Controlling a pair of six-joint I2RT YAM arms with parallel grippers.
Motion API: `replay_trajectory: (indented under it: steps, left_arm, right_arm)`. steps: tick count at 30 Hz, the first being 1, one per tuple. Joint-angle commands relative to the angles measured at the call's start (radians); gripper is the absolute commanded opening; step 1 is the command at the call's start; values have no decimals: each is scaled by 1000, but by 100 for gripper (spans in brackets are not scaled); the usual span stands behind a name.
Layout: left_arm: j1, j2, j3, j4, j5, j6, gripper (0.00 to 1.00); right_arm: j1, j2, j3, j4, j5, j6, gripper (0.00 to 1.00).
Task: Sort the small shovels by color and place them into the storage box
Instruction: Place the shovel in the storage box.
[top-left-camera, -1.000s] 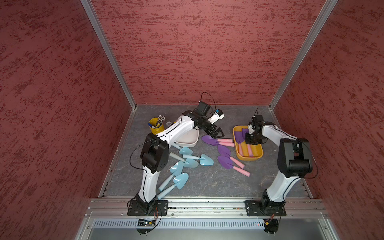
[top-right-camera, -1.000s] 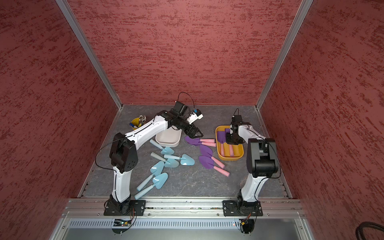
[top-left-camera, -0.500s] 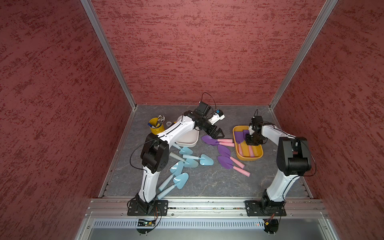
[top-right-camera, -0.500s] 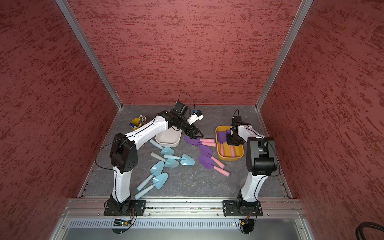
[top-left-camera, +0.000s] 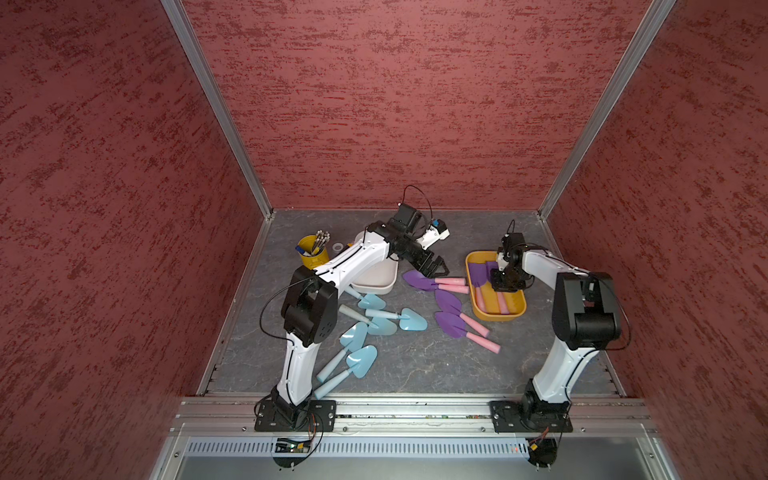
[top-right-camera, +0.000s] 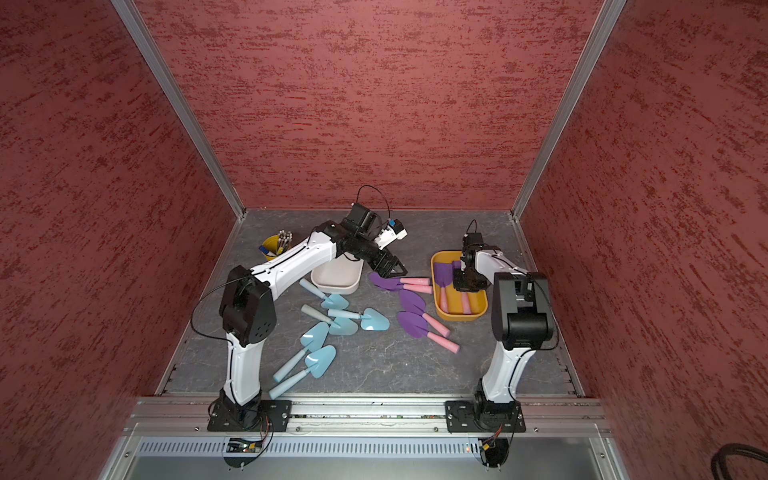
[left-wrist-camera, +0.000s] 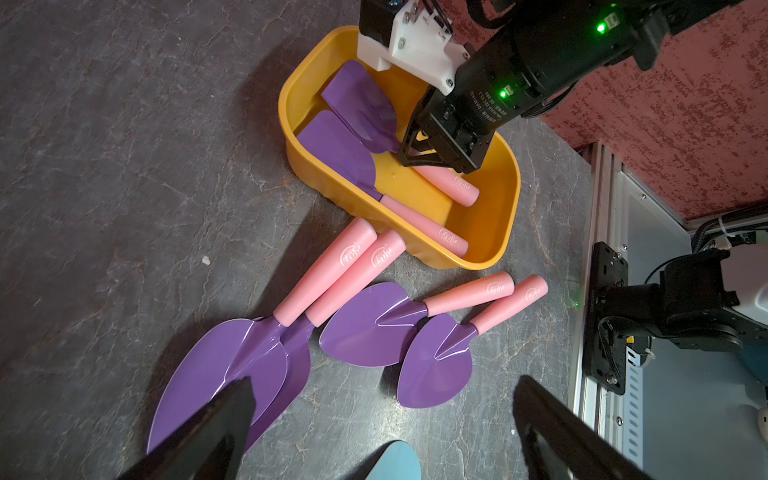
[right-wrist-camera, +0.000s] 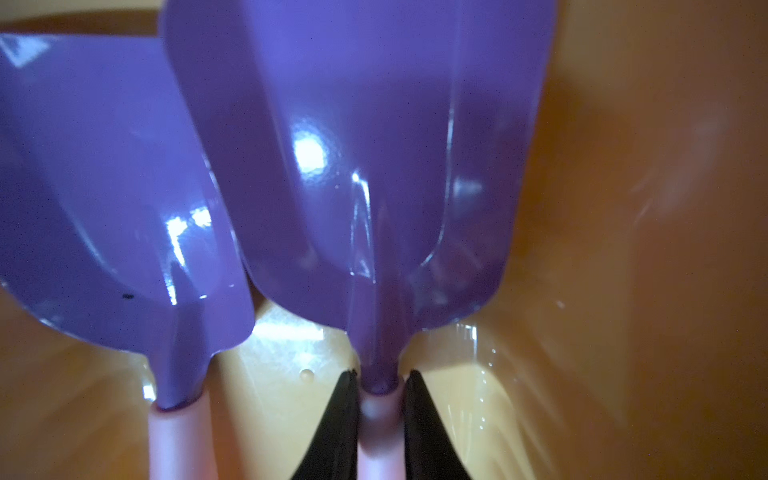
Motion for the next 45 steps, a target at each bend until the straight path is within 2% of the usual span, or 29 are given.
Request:
replay_trajectory:
  steps: [1, 7, 18, 21, 30, 45]
  left_arm:
    - [-10, 3, -5, 2, 5, 12, 100]
    - [-10, 1, -5, -2, 4, 15, 100]
    - [-12, 1, -5, -4, 1, 17, 100]
    - [-13, 0, -5, -4, 1, 17, 100]
    - [-12, -6, -5, -7, -2, 18, 100]
    - [-3, -64, 17, -82, -4, 74, 100]
  right_arm:
    - [-6, 11, -9, 18, 20, -10, 14]
    - [-6, 15, -6, 10, 32, -21, 20]
    - [-6, 11, -8, 6, 58, -24, 21]
    - [-6, 14, -8, 6, 56, -24, 32]
    - [-6, 1, -11, 1, 42, -24, 37]
    - [-5, -214, 45, -121, 41, -36, 43]
